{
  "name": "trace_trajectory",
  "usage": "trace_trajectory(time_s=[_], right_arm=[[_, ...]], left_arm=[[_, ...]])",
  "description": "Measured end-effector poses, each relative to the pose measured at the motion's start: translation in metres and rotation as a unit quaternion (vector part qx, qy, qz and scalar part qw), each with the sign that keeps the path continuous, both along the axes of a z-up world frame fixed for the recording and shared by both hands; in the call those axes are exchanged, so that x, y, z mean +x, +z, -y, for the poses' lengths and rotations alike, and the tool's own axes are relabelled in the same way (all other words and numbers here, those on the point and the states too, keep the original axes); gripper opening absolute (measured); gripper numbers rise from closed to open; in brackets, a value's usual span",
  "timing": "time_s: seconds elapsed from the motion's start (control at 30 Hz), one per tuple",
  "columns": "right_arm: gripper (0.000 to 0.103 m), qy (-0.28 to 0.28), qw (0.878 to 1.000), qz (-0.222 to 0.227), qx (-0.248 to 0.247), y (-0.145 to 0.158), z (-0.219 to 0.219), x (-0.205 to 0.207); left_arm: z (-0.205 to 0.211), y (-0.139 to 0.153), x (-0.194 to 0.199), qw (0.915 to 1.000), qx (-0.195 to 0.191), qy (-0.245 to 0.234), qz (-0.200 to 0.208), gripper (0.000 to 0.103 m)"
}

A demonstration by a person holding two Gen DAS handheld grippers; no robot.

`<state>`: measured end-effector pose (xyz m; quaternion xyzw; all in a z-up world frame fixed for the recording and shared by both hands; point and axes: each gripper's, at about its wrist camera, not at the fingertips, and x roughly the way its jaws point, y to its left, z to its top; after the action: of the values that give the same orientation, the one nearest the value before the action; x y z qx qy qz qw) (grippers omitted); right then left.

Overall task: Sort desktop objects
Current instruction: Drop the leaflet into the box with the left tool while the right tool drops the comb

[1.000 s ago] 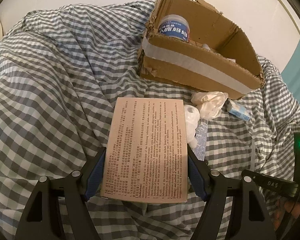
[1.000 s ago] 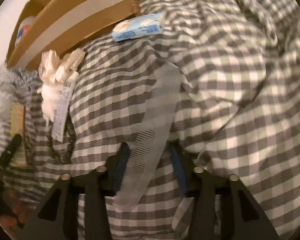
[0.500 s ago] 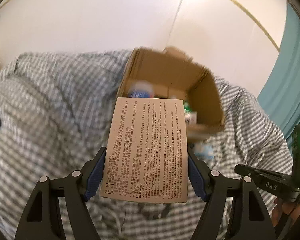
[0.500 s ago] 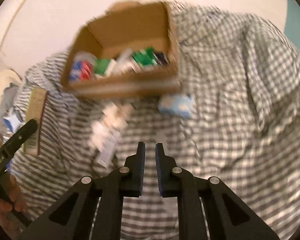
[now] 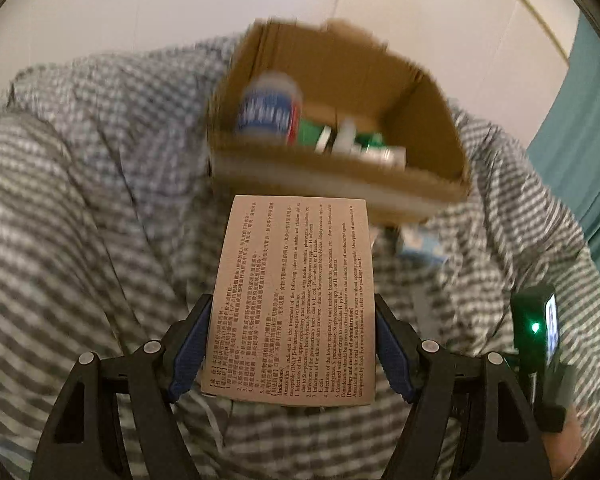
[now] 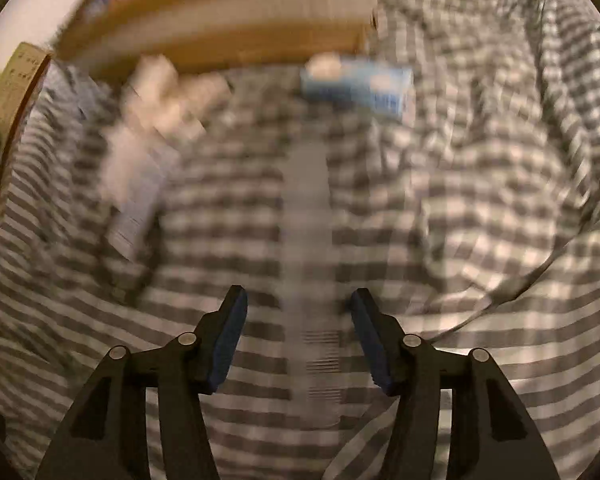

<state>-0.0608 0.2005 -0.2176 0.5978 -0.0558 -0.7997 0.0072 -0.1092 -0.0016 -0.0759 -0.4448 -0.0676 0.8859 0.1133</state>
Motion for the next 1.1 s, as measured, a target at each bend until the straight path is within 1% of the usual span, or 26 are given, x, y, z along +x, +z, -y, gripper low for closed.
trace_trajectory(time_s=[0.03, 0.07, 0.1, 0.23, 0.33, 0.37, 0.47, 0.53, 0.57, 0.63, 0.7, 0.77, 0.83, 0.87, 0.9, 0.93, 0.97, 1.0, 1.03, 1.07, 1.1], right_arm=[[0.044, 0.001, 1.0, -0.001, 0.004, 0.0, 0.0, 0.0], [0.034, 0.0, 1.0, -0.003, 0.009, 0.002, -0.001, -0.001], [0.026, 0.002, 1.0, -0.006, 0.011, 0.005, -0.001, -0.001], [0.026, -0.006, 1.0, -0.018, -0.006, 0.019, -0.007, 0.008], [0.026, -0.018, 0.998, -0.039, -0.04, 0.038, -0.013, 0.02], [0.026, -0.022, 0.997, -0.05, -0.058, 0.049, -0.016, 0.025], [0.026, -0.021, 0.993, -0.088, -0.077, 0.083, -0.021, 0.031], [0.026, -0.027, 0.987, -0.121, -0.103, 0.113, -0.027, 0.027], [0.026, -0.026, 0.983, -0.136, -0.119, 0.13, -0.027, 0.02], [0.026, -0.018, 0.978, -0.165, -0.127, 0.158, -0.028, 0.0], [0.026, -0.006, 0.975, -0.191, -0.11, 0.186, -0.025, -0.027], [0.026, -0.001, 0.974, -0.205, -0.097, 0.202, -0.022, -0.065], [0.026, -0.003, 0.974, -0.208, -0.095, 0.206, -0.024, -0.093], [0.026, -0.009, 0.973, -0.212, -0.094, 0.207, -0.025, -0.113], [0.026, -0.015, 0.972, -0.216, -0.09, 0.206, -0.026, -0.123], [0.026, -0.02, 0.972, -0.22, -0.085, 0.206, -0.027, -0.136], [0.036, -0.025, 0.972, -0.22, -0.083, 0.203, -0.027, -0.147], [0.061, -0.032, 0.971, -0.221, -0.083, 0.2, -0.029, -0.156], [0.07, -0.037, 0.97, -0.225, -0.087, 0.199, -0.032, -0.161], [0.072, -0.041, 0.967, -0.232, -0.093, 0.199, -0.034, -0.164], [0.072, -0.041, 0.967, -0.233, -0.095, 0.201, -0.036, -0.162]], left_arm=[[0.0, -0.005, 0.001, 1.0, -0.001, 0.0, 0.008, 0.076], [0.0, -0.007, 0.001, 0.9999, -0.003, 0.001, 0.014, 0.076], [0.0, -0.009, 0.001, 0.9998, -0.005, 0.004, 0.017, 0.076], [0.004, 0.001, 0.008, 0.9999, -0.005, 0.011, 0.005, 0.076], [0.009, 0.014, 0.015, 0.9998, -0.007, 0.016, -0.009, 0.076], [0.011, 0.019, 0.017, 0.9997, -0.006, 0.018, -0.013, 0.076], [0.014, 0.038, 0.016, 0.9992, 0.004, 0.024, -0.032, 0.076], [0.013, 0.058, 0.009, 0.9983, 0.015, 0.025, -0.05, 0.076], [0.011, 0.068, 0.004, 0.9976, 0.019, 0.024, -0.062, 0.076], [0.003, 0.09, -0.013, 0.9958, 0.02, 0.019, -0.087, 0.076], [-0.005, 0.109, -0.034, 0.9938, 0.028, 0.011, -0.107, 0.076], [-0.014, 0.119, -0.06, 0.9922, 0.021, 0.009, -0.123, 0.076], [-0.024, 0.121, -0.09, 0.9915, 0.001, 0.007, -0.13, 0.077], [-0.027, 0.119, -0.103, 0.9912, -0.007, 0.009, -0.132, 0.077], [-0.029, 0.115, -0.117, 0.9908, -0.014, 0.01, -0.134, 0.079], [-0.03, 0.111, -0.128, 0.9899, -0.013, 0.005, -0.141, 0.086], [-0.031, 0.108, -0.137, 0.9891, -0.012, -0.001, -0.147, 0.095], [-0.032, 0.105, -0.146, 0.9883, -0.016, 0.0, -0.151, 0.099], [-0.032, 0.103, -0.153, 0.9879, -0.022, 0.007, -0.154, 0.101], [-0.031, 0.103, -0.158, 0.9878, -0.027, 0.012, -0.153, 0.101], [-0.031, 0.103, -0.163, 0.9884, -0.032, 0.016, -0.147, 0.101]])
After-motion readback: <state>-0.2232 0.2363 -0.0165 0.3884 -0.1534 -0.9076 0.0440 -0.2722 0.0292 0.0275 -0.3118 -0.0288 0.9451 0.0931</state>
